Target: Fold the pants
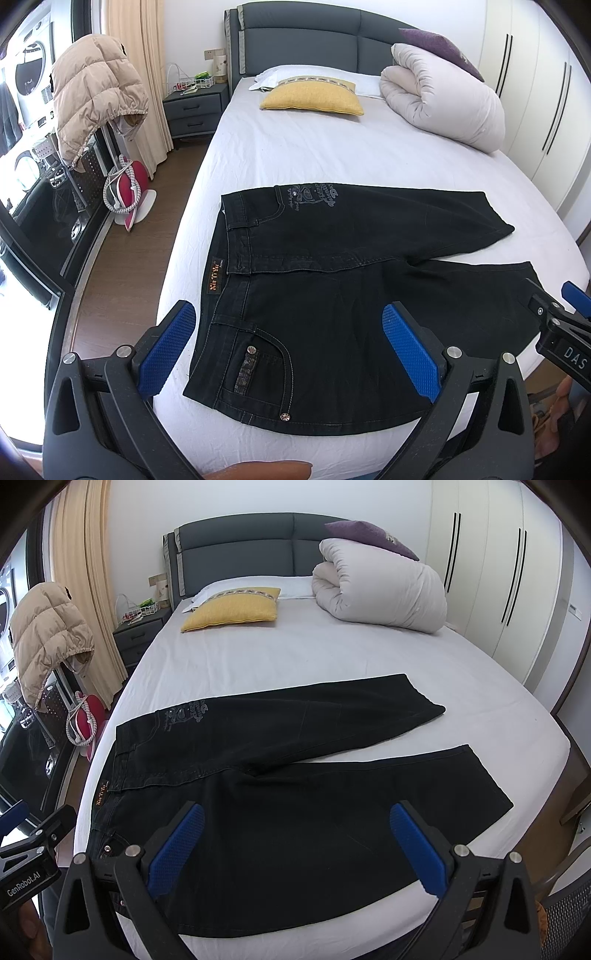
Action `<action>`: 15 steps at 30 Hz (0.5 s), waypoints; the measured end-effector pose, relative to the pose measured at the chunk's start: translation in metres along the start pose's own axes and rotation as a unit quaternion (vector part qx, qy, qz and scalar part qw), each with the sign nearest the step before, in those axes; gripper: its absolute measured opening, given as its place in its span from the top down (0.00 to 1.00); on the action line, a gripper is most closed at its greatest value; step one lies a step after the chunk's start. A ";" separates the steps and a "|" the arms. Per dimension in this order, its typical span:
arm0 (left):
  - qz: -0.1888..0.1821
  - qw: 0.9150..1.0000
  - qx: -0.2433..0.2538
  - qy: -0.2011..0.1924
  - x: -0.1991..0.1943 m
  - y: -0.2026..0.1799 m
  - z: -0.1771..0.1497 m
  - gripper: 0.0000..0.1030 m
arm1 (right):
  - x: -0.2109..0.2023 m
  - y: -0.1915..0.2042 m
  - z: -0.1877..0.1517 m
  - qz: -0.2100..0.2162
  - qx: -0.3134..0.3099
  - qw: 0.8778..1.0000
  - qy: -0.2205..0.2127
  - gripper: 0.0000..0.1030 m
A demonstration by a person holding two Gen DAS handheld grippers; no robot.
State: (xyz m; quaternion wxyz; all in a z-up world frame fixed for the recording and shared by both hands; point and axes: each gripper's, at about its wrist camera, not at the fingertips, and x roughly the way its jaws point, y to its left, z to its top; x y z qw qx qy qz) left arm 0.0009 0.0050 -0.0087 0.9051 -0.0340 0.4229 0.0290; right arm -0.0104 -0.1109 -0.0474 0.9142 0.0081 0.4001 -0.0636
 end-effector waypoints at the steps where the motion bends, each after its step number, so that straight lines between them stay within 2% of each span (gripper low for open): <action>1: 0.000 1.000 0.000 0.001 0.000 0.000 0.000 0.00 | 0.000 0.000 0.000 0.000 0.000 1.000 0.000 0.00; 15: -0.001 1.000 -0.001 0.000 0.000 0.002 -0.002 0.00 | 0.001 0.001 -0.001 0.001 -0.001 1.000 0.000 0.00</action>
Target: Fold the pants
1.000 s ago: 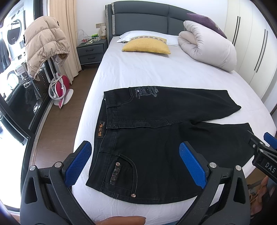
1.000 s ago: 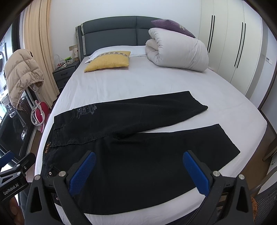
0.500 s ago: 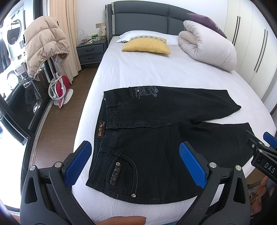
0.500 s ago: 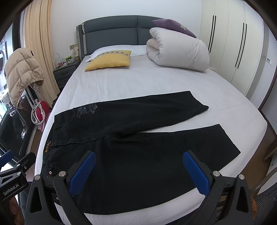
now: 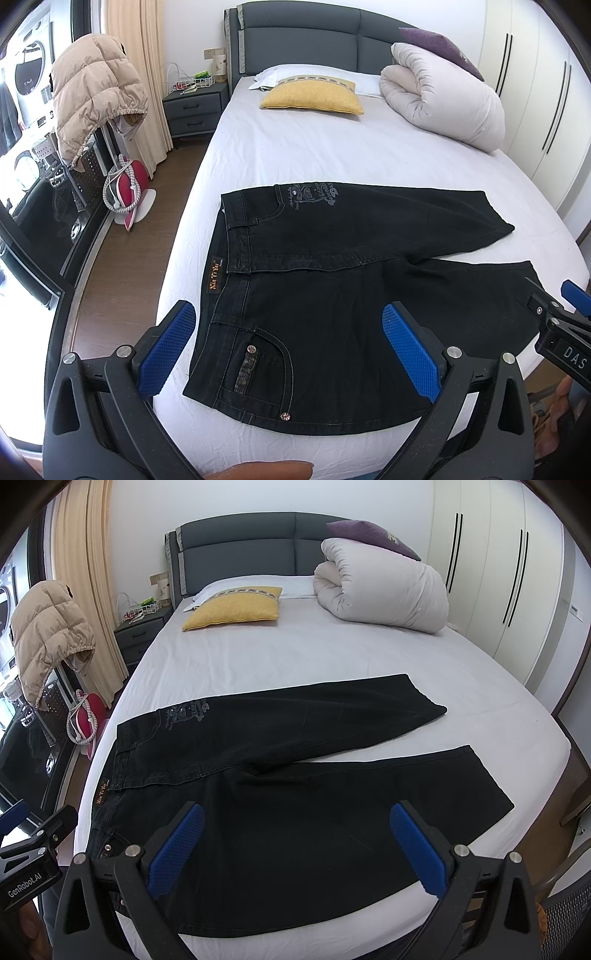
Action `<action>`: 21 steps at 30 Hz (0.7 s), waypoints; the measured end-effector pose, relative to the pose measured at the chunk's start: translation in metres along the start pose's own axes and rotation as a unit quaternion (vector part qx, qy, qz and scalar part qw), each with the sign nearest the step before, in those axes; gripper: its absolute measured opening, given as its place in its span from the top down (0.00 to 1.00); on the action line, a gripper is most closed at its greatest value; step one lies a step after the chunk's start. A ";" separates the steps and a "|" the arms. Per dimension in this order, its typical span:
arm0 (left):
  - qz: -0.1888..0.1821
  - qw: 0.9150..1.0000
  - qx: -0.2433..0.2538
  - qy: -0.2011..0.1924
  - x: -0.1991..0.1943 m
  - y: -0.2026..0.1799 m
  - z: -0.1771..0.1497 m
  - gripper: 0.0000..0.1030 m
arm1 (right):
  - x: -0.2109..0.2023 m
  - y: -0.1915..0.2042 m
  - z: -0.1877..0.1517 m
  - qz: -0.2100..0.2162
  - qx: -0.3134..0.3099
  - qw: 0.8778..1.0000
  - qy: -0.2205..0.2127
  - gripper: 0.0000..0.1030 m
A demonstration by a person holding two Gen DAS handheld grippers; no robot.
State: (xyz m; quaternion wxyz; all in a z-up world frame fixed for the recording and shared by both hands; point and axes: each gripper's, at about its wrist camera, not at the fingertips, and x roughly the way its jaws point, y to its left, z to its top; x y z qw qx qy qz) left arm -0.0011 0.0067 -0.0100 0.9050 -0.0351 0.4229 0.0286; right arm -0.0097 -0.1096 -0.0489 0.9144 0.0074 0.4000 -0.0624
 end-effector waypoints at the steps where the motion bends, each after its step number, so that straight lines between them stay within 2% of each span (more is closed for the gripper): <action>1: 0.000 1.000 0.000 0.000 0.000 0.000 0.000 0.00 | 0.000 0.000 0.000 0.000 0.000 1.000 0.000 0.00; 14: -0.011 1.000 0.000 0.006 0.009 0.003 -0.001 0.00 | 0.011 0.006 0.001 0.002 -0.006 1.000 0.012 0.00; 19: -0.054 0.998 0.009 0.037 0.031 0.005 0.005 0.00 | 0.023 0.005 0.004 0.006 -0.009 1.000 0.021 0.00; 21: -0.068 0.997 0.019 0.005 0.034 0.006 0.007 0.00 | 0.030 0.006 0.006 0.009 -0.011 1.000 0.024 0.00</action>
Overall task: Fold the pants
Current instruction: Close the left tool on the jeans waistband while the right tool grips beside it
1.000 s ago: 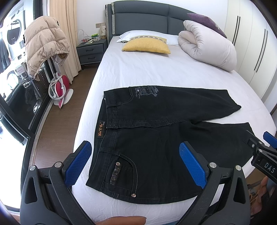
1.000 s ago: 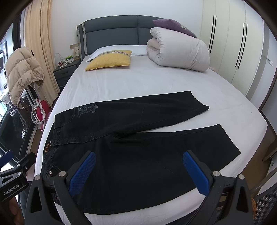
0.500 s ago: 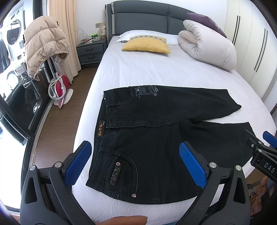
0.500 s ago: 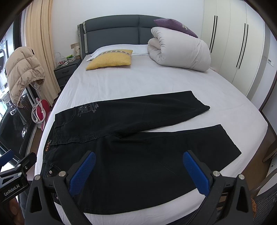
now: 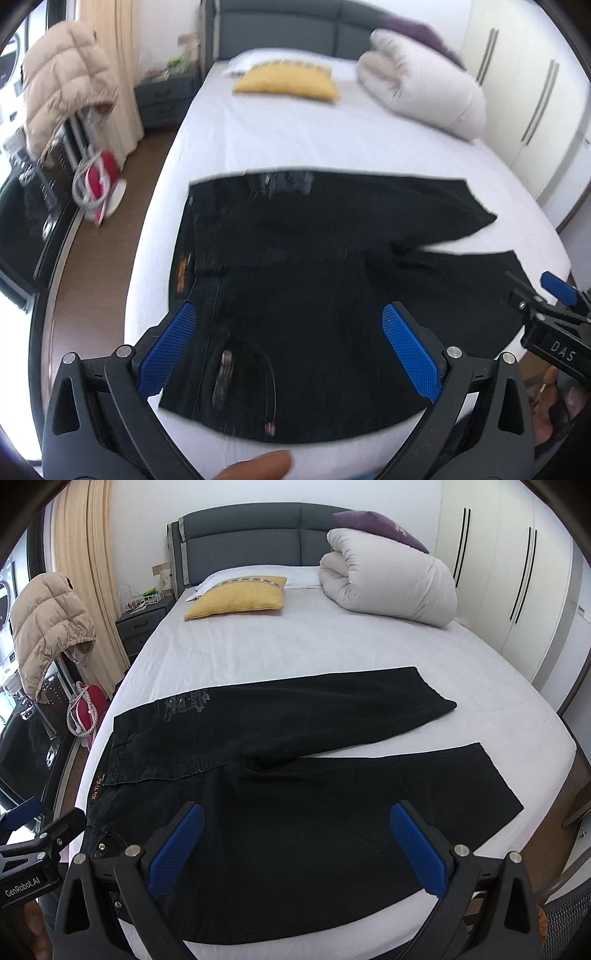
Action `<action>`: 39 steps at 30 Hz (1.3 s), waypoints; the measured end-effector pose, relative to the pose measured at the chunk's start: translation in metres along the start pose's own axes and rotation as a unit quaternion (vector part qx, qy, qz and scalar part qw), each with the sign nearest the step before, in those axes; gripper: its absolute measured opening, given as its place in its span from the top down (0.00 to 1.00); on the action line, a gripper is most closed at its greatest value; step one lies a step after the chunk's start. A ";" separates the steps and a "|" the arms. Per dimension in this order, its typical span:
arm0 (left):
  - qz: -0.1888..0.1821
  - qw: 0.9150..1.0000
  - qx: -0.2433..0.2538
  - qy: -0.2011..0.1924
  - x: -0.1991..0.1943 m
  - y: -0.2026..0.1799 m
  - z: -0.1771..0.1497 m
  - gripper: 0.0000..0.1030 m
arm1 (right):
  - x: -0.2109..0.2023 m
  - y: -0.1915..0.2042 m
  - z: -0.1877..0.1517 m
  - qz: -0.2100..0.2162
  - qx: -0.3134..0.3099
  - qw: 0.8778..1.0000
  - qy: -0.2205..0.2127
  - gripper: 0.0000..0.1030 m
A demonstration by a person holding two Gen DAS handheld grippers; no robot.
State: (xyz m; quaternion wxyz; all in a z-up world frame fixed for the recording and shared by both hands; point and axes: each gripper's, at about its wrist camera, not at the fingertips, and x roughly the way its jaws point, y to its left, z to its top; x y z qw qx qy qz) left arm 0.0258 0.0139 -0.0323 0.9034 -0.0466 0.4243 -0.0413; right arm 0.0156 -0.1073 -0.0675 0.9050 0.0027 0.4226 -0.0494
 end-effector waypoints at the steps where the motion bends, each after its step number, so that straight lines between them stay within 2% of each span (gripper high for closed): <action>1: -0.016 1.000 0.010 -0.014 0.002 0.000 0.002 0.00 | 0.003 0.000 0.001 0.001 -0.001 1.000 0.001 0.00; 3: -0.051 0.998 0.027 -0.019 0.008 -0.001 0.006 0.00 | 0.012 0.000 0.005 0.004 -0.006 1.000 0.004 0.00; 5: -0.028 0.999 0.040 -0.013 0.017 -0.002 0.010 0.00 | 0.020 0.001 0.011 0.010 -0.011 1.000 0.002 0.00; 6: -0.019 0.999 0.038 0.003 0.026 0.000 0.014 0.00 | 0.026 0.003 0.015 0.016 -0.017 1.000 0.001 0.00; 7: -0.024 0.999 0.022 0.023 0.035 0.007 0.018 0.00 | 0.031 0.003 0.019 0.020 -0.022 1.000 0.001 0.00; 9: -0.023 0.999 -0.004 0.036 0.049 0.018 0.029 0.00 | 0.041 0.005 0.027 0.027 -0.035 0.999 0.000 0.00; 12: -0.005 0.999 0.026 0.033 0.076 0.027 0.052 0.00 | 0.063 0.009 0.043 0.049 -0.065 0.997 0.001 0.00; 15: -0.023 0.996 0.076 0.030 0.113 0.033 0.084 0.00 | 0.084 0.012 0.061 0.086 -0.095 0.992 0.003 0.00; 17: -0.016 0.992 0.118 0.040 0.144 0.038 0.109 0.00 | 0.100 0.014 0.076 0.111 -0.125 0.986 0.001 0.00; 19: -0.043 0.986 0.150 0.066 0.184 0.049 0.134 0.00 | 0.115 0.018 0.090 0.138 -0.169 0.976 0.002 0.00; 21: -0.047 0.980 0.173 0.090 0.217 0.058 0.154 0.02 | 0.129 0.022 0.100 0.156 -0.206 0.966 0.004 0.01; 26: -0.089 0.961 0.219 0.140 0.290 0.074 0.193 0.02 | 0.168 0.032 0.114 0.194 -0.287 0.937 0.035 0.18; 28: -0.087 0.955 0.235 0.159 0.308 0.076 0.196 0.02 | 0.185 0.036 0.117 0.213 -0.309 0.925 0.052 0.26; 33: -0.073 0.943 0.256 0.201 0.359 0.096 0.204 0.03 | 0.214 0.041 0.126 0.249 -0.337 0.905 0.071 0.28; 35: -0.068 0.935 0.267 0.225 0.375 0.102 0.199 0.14 | 0.225 0.045 0.132 0.262 -0.345 0.898 0.075 0.28; 36: -0.078 0.931 0.267 0.237 0.381 0.105 0.195 0.21 | 0.229 0.047 0.135 0.264 -0.349 0.896 0.074 0.29; 38: -0.089 0.931 0.265 0.235 0.382 0.107 0.194 0.32 | 0.239 0.055 0.143 0.269 -0.362 0.889 0.074 0.31; 39: -0.097 0.929 0.264 0.240 0.383 0.106 0.192 0.46 | 0.246 0.061 0.148 0.269 -0.373 0.885 0.074 0.35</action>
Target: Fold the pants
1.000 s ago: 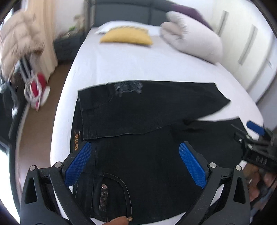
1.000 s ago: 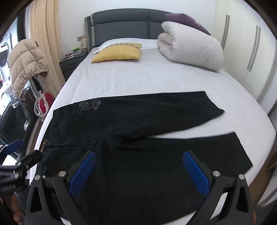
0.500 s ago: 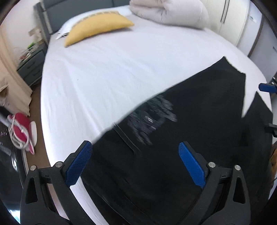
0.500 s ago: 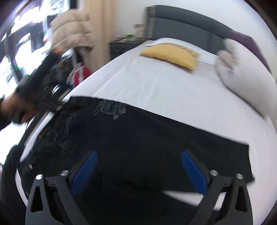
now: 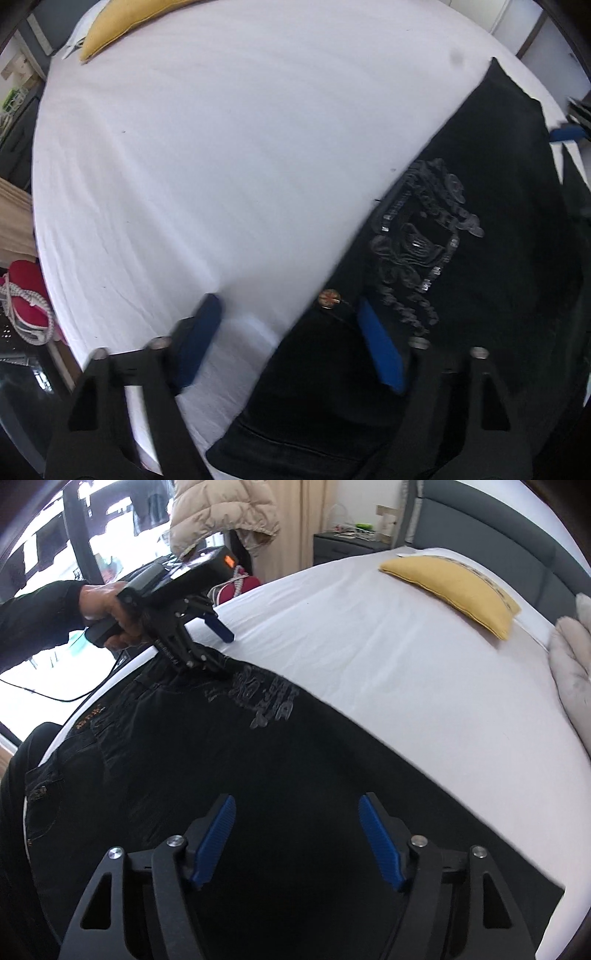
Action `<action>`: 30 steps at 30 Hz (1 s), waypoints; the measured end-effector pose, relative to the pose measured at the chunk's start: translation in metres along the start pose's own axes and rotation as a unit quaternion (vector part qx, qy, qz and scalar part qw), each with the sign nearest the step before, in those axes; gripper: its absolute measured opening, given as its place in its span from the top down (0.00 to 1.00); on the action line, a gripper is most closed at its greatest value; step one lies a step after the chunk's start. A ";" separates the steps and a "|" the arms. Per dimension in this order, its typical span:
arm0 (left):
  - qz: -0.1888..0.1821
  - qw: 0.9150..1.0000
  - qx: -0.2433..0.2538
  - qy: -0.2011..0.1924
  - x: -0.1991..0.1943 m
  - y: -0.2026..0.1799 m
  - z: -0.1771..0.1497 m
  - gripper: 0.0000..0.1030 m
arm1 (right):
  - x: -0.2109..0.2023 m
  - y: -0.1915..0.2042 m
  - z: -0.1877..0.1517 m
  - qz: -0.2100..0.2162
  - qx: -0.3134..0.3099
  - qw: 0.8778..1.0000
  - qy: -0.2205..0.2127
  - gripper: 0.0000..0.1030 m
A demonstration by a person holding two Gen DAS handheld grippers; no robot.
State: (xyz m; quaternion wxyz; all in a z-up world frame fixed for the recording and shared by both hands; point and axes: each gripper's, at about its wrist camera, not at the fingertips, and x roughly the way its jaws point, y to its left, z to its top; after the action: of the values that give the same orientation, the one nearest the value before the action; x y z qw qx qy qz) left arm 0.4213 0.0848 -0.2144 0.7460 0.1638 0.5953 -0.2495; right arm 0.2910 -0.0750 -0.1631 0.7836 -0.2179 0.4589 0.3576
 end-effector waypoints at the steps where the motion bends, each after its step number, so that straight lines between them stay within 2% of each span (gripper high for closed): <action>1: -0.004 1.000 0.001 0.001 0.000 -0.001 0.000 0.60 | 0.005 -0.001 0.006 0.000 -0.009 1.000 0.003 0.37; 4: -0.003 1.000 0.013 0.003 0.000 -0.013 0.002 0.88 | 0.022 -0.010 0.026 0.002 -0.025 1.000 0.015 0.44; 7: 0.020 0.999 0.024 -0.015 -0.008 -0.021 -0.002 0.91 | 0.038 -0.020 0.043 0.003 -0.040 0.999 0.035 0.48; 10: 0.025 0.998 0.021 -0.055 -0.027 -0.021 -0.013 0.91 | 0.049 -0.024 0.054 0.010 -0.060 0.997 0.053 0.50; 13: 0.025 0.995 0.030 -0.087 -0.054 -0.034 -0.046 0.92 | 0.058 -0.028 0.061 0.014 -0.078 0.995 0.067 0.50; 18: 0.036 0.992 0.050 -0.110 -0.068 -0.042 -0.067 0.92 | 0.074 -0.042 0.061 0.028 -0.077 0.991 0.108 0.50; 20: 0.035 0.992 0.050 -0.110 -0.070 -0.040 -0.063 0.92 | 0.077 -0.043 0.058 0.039 -0.073 0.989 0.121 0.67; 21: 0.035 0.992 0.048 -0.111 -0.070 -0.038 -0.062 0.92 | 0.076 -0.042 0.057 0.041 -0.072 0.989 0.121 0.85; 22: 0.035 0.992 0.045 -0.111 -0.074 -0.038 -0.056 0.92 | 0.071 -0.040 0.056 0.039 -0.074 0.990 0.117 0.89; 27: 0.035 0.991 0.032 -0.124 -0.084 -0.041 -0.065 0.92 | 0.035 -0.031 0.052 0.022 -0.056 0.995 0.081 0.94; 30: 0.034 0.990 0.028 -0.132 -0.100 -0.048 -0.073 0.92 | 0.011 -0.005 0.048 0.011 -0.067 0.996 0.057 0.96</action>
State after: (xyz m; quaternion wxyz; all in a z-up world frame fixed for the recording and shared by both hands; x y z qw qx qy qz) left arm 0.3186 0.1026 -0.1327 0.8210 0.1702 0.4789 -0.2602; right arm 0.3253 -0.0421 -0.1497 0.7359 -0.2854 0.4798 0.3832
